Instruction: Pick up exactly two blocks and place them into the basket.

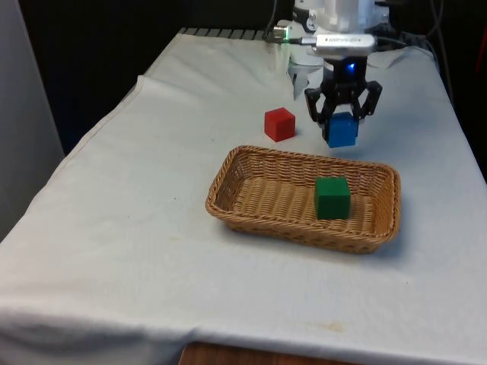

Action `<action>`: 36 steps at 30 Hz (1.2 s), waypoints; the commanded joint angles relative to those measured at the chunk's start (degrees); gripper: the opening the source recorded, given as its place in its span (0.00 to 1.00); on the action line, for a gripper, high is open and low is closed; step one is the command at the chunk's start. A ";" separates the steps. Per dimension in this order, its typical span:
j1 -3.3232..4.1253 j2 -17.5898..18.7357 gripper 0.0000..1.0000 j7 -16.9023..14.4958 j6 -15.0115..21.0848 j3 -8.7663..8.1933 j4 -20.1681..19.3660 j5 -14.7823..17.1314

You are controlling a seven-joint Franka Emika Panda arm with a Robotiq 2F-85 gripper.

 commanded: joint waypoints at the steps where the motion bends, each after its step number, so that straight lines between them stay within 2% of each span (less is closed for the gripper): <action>1: 0.11 -0.92 0.02 0.17 -0.86 -0.57 -0.06 -0.80; 3: 0.00 -0.92 0.02 -0.17 -0.69 -0.23 0.00 -0.11; 4: 0.06 -1.78 0.02 -0.06 -1.55 -0.74 0.00 -0.97; 10: -0.63 -3.78 0.02 -3.21 -5.10 -1.78 2.12 0.11; 11: -0.29 -3.50 0.02 -2.58 -4.41 -1.95 1.83 -0.29; 12: -0.69 -3.95 0.02 -3.67 -5.73 -2.01 2.52 0.23; 16: -0.97 -4.76 0.02 -6.02 -8.48 -3.15 4.64 0.97; 19: -1.09 -5.04 0.02 -7.22 -10.03 -3.78 5.96 1.26; 20: -0.74 -4.58 0.02 -6.36 -9.28 -4.07 5.84 0.46; 21: -1.20 -5.16 0.02 -7.56 -10.54 -4.01 6.42 1.26; 23: -1.43 -5.33 0.02 -8.59 -12.20 -4.70 8.02 1.38; 28: -1.60 -4.76 0.02 -9.97 -15.07 -5.84 11.40 1.83; 29: -1.26 -4.98 0.02 -9.17 -13.98 -6.02 10.49 0.92; 31: -1.66 -4.07 0.02 -10.43 -16.56 -6.30 13.64 2.18; 36: -1.78 -2.58 0.02 -10.31 -17.82 -6.65 16.50 2.35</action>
